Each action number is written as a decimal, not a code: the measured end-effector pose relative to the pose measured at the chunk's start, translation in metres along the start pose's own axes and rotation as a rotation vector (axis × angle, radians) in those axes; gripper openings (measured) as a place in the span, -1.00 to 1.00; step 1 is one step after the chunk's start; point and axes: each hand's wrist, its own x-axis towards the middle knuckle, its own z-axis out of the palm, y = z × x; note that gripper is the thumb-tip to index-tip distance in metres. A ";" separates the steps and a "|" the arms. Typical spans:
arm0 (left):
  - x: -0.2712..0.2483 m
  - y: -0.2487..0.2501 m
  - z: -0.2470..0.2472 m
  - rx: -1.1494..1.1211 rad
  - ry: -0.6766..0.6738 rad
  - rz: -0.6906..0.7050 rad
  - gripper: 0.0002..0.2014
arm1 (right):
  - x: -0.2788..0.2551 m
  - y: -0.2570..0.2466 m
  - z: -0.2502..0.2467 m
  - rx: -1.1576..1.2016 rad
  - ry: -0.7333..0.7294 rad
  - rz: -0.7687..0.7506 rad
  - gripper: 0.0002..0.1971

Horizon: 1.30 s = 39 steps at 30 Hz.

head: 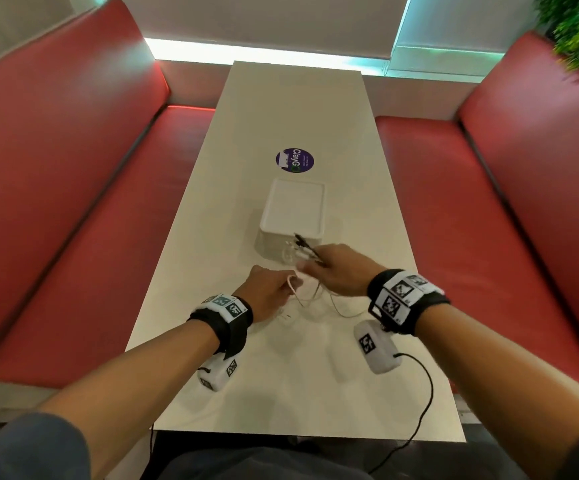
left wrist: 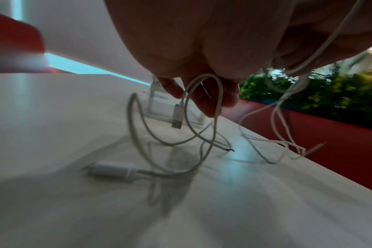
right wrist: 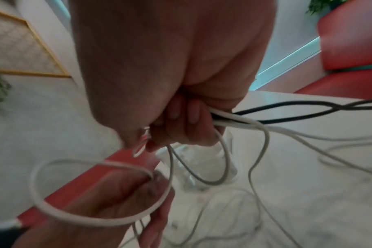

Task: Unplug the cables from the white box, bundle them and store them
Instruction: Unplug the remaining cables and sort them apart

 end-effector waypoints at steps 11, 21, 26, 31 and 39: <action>0.009 -0.001 0.007 -0.046 0.043 0.052 -0.79 | 0.007 -0.002 0.011 -0.081 -0.063 -0.035 -0.65; 0.010 -0.017 0.001 -0.093 0.076 0.058 -0.80 | -0.009 0.010 -0.029 -0.005 -0.257 0.150 -0.69; 0.014 -0.038 0.001 0.091 -0.009 0.031 -0.86 | -0.017 0.022 -0.033 -0.107 -0.621 0.336 -0.75; 0.013 -0.055 0.005 0.203 -0.106 -0.104 -0.77 | -0.017 0.026 -0.033 -0.509 -0.647 0.417 -0.78; 0.014 -0.054 -0.003 -0.175 0.135 -0.095 -0.67 | -0.009 0.034 -0.024 -0.213 -0.258 0.310 -0.60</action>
